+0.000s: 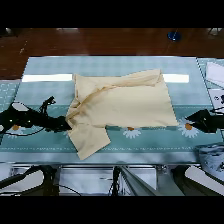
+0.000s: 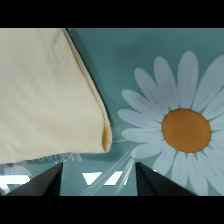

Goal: Fold the shirts.

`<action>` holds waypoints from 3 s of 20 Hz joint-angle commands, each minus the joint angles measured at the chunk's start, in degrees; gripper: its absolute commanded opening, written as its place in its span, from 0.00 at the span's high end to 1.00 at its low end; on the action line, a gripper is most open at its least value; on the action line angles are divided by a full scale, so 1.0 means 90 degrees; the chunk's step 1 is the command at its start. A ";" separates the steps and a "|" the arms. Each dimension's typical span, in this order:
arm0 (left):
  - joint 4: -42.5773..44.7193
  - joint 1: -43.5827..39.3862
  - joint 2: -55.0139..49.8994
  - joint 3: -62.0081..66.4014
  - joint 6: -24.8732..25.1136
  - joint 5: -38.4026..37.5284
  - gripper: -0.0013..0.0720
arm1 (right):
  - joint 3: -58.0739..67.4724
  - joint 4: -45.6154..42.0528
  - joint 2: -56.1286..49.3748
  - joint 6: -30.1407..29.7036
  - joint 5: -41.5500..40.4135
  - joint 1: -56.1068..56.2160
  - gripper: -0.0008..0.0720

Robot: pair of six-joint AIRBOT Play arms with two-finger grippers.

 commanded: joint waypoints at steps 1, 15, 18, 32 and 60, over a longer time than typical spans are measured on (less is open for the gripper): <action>0.0051 0.0005 0.0005 0.0007 0.0029 0.0102 0.94 | -0.0393 0.0136 0.0005 0.0036 -0.0634 -0.0066 0.23; 0.0051 0.0005 0.0005 0.0017 0.0027 0.0121 0.94 | -0.1341 0.1464 -0.0522 -0.0294 -0.1430 0.0493 0.24; 0.0051 0.0007 0.0005 0.0022 0.0024 0.0117 0.94 | -0.1341 0.1479 -0.0522 -0.0284 -0.1532 0.1122 0.71; -0.1445 0.0704 0.4367 0.4129 0.0019 -0.0049 0.95 | 0.2815 0.3912 0.3330 0.0265 -0.0996 0.1365 0.97; -0.0641 0.0687 0.4731 0.2693 -0.0656 -0.0539 0.95 | 0.3728 -0.0831 0.2705 0.2157 0.2023 0.1367 0.97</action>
